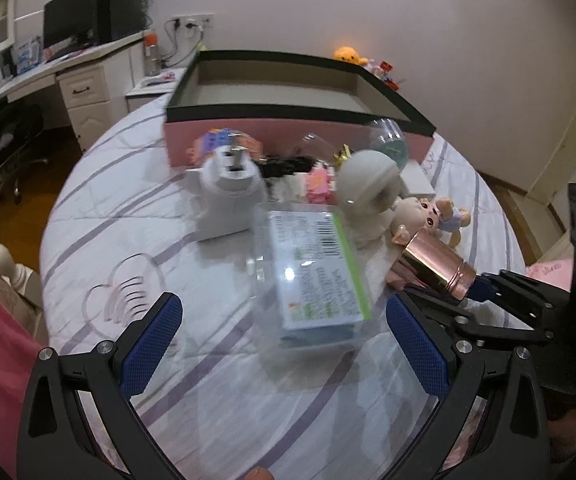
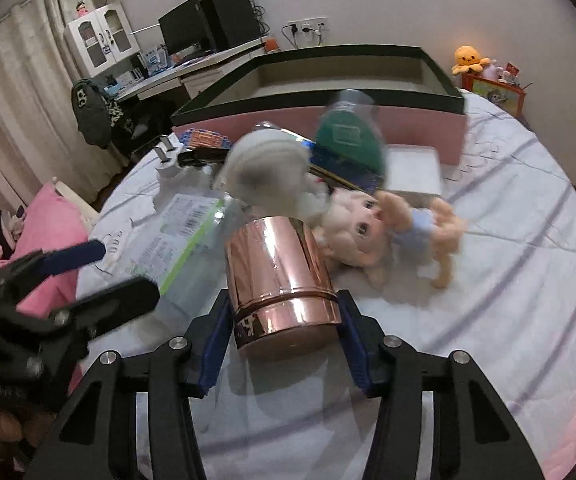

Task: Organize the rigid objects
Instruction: 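Grasp the clear plastic container with the left tool while the right tool grasps the copper cup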

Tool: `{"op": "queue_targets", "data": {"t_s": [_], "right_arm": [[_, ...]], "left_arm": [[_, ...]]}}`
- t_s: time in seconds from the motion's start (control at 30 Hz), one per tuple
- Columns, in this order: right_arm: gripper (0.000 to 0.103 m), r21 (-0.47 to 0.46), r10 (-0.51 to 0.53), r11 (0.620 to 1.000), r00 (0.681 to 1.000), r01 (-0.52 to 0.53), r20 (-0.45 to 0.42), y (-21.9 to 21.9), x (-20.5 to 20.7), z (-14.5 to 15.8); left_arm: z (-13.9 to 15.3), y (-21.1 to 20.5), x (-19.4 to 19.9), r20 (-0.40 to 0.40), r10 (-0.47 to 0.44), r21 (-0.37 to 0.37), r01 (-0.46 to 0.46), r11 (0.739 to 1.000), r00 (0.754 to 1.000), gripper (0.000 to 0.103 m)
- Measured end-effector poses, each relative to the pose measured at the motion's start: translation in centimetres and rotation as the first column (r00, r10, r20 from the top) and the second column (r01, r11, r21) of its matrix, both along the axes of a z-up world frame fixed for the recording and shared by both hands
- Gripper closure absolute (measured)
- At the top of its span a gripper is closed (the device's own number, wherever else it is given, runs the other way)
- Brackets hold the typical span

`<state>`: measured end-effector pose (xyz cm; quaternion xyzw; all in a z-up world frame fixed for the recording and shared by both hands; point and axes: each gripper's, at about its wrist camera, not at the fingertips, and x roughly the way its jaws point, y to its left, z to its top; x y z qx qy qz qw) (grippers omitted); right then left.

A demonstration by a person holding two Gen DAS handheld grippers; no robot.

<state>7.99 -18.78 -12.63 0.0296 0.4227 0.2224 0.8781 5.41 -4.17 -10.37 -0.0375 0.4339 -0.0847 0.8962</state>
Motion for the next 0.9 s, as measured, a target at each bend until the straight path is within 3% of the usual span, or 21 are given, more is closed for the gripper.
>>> {"op": "queue_targets", "data": {"t_s": [0.17, 0.3, 0.4, 0.47, 0.5, 0.53, 0.7, 0.9], "right_arm": [[0.052, -0.01, -0.053, 0.999, 0.999, 0.053, -0.007, -1.9, -0.2, -0.1], [0.051, -0.03, -0.048, 0.998, 0.999, 0.048, -0.001, -1.9, 0.2, -0.2], [0.043, -0.032, -0.04, 0.999, 0.999, 0.04, 0.008, -1.1, 0.5, -0.3], [0.043, -0.024, -0.039, 0.999, 0.999, 0.039, 0.003, -1.1, 0.7, -0.4], [0.045, -0.027, -0.037, 0.999, 0.999, 0.037, 0.002, -1.1, 0.7, -0.4], [0.052, -0.027, -0.036, 0.999, 0.999, 0.036, -0.001, -1.2, 0.7, -0.3], [0.054, -0.018, -0.027, 0.999, 1.0, 0.027, -0.008, -1.6, -0.1, 0.0], [0.054, 0.004, -0.009, 1.0, 1.0, 0.009, 0.005, -1.5, -1.1, 1.2]], "left_arm": [[-1.9, -1.1, 1.8, -0.058, -0.003, 0.039, 0.006, 0.999, 0.998, 0.0], [-2.9, -1.9, 2.9, -0.06, 0.0, 0.157, 0.009, 0.987, 0.998, 0.0], [-2.7, -1.4, 3.0, -0.056, 0.002, 0.126, 0.005, 0.992, 0.998, 0.005], [-2.3, -0.8, 2.7, -0.04, -0.014, 0.108, 0.018, 0.994, 0.999, 0.021], [-2.2, -0.6, 2.5, -0.033, -0.023, 0.101, 0.026, 0.995, 0.999, 0.035], [-2.0, -0.5, 2.4, -0.027, -0.035, 0.097, 0.037, 0.995, 0.999, 0.039], [-1.8, -0.3, 1.7, -0.016, -0.05, 0.051, 0.051, 0.997, 0.999, 0.039], [-0.4, 0.2, 0.6, 0.025, -0.067, 0.059, 0.065, 0.996, 0.997, 0.039]]}}
